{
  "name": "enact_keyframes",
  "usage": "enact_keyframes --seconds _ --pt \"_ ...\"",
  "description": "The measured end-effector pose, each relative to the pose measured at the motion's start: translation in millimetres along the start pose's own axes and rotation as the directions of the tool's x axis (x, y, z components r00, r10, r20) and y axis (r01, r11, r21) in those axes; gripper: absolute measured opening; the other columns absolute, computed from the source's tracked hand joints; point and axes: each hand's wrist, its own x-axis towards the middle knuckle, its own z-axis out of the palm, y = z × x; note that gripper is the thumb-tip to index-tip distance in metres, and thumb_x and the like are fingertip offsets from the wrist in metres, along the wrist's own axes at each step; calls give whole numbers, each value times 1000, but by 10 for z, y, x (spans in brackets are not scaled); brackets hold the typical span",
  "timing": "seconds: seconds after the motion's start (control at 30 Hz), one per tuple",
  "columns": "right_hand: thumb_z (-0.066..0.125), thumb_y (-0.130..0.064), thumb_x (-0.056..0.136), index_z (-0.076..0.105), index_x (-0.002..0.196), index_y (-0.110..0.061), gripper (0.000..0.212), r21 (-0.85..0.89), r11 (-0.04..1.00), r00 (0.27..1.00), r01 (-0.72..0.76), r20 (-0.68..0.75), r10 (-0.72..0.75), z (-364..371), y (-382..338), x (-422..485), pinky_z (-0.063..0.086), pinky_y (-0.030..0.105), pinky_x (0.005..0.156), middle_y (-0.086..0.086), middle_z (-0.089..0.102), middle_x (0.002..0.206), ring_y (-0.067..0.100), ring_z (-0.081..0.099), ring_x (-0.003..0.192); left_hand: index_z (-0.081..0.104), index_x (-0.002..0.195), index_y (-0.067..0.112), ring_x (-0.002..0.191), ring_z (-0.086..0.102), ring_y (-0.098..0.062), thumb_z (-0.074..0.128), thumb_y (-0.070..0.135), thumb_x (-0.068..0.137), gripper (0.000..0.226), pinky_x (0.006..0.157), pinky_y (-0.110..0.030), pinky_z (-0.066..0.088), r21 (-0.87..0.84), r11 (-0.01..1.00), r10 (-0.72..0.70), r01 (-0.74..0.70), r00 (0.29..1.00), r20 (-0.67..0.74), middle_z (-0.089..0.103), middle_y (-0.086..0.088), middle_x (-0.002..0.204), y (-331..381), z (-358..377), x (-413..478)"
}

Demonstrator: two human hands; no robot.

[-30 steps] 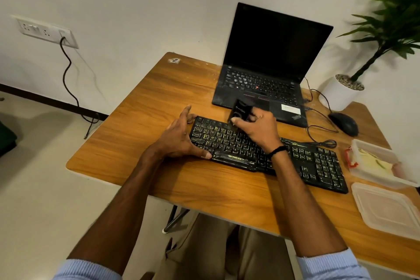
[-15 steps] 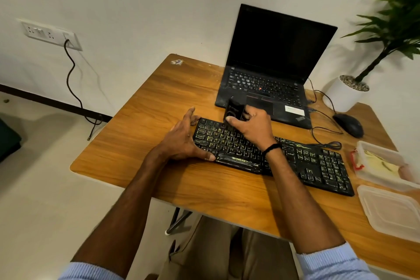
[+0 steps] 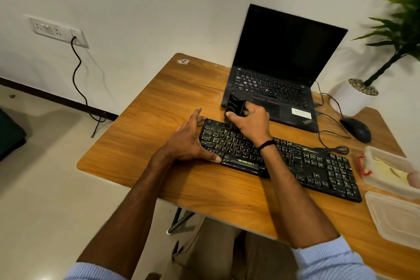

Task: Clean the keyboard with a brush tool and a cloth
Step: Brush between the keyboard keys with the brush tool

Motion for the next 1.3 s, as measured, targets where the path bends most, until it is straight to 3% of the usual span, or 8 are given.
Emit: enact_keyframes --seconds 0.13,0.27,0.4,0.53,0.63,0.87,1.03,1.3 --pt "84 -21 77 70 116 -14 42 169 985 987 -29 164 1 122 -41 0 60 30 83 -1 74 107 8 71 97 -8 164 20 152 28 -23 96 61 49 160 125 -49 22 -7 1000 -4 4 1000 -5 30 -1 167 14 1 2" --pt "78 -29 81 70 112 -20 33 -26 999 998 44 -43 -45 239 -65 18 57 20 71 -8 73 94 4 68 83 -8 164 21 152 27 -21 97 61 49 160 125 -49 23 -14 1000 -5 5 1000 3 30 0 167 8 6 -8" --pt "83 -23 77 70 114 -15 40 158 987 999 -9 48 2 277 -63 16 60 25 77 -6 74 100 7 71 92 -9 164 22 152 27 -21 96 62 49 160 125 -49 23 -19 1000 -2 2 1000 6 29 1 167 3 10 -12" --pt "81 -23 80 69 116 -13 38 86 996 1000 -9 4 9 215 -54 71 51 5 67 -10 69 99 -8 64 80 -8 164 21 152 28 -21 97 61 49 160 124 -45 23 -19 1000 -4 4 1000 3 30 1 166 -10 7 -3" --pt "84 -19 77 68 118 -11 44 137 990 991 15 127 -33 235 -82 70 59 21 79 -3 73 105 6 71 94 -9 164 22 152 27 -22 97 61 49 161 124 -46 23 -19 1000 -4 4 1000 1 30 0 167 -14 15 -2" --pt "83 -13 77 69 116 -7 41 148 989 987 14 155 -38 220 -44 38 60 29 80 2 75 103 14 72 96 -12 163 23 153 25 -25 97 60 51 160 125 -51 22 -14 1000 -7 7 1000 13 26 0 168 -2 12 -7" --pt "79 -26 81 70 114 -18 36 2 999 999 39 -14 -39 176 -56 52 50 8 71 -13 70 96 1 66 85 -11 163 23 152 26 -24 96 62 50 161 125 -49 21 -12 1000 -8 8 1000 16 28 1 167 -1 9 -1" --pt "81 -21 80 69 116 -14 38 66 998 999 17 27 -18 169 -36 55 56 16 75 -8 72 102 5 70 88 -11 163 21 153 26 -23 96 62 50 161 125 -51 21 -9 1000 -6 6 1000 17 28 1 167 9 7 -5"
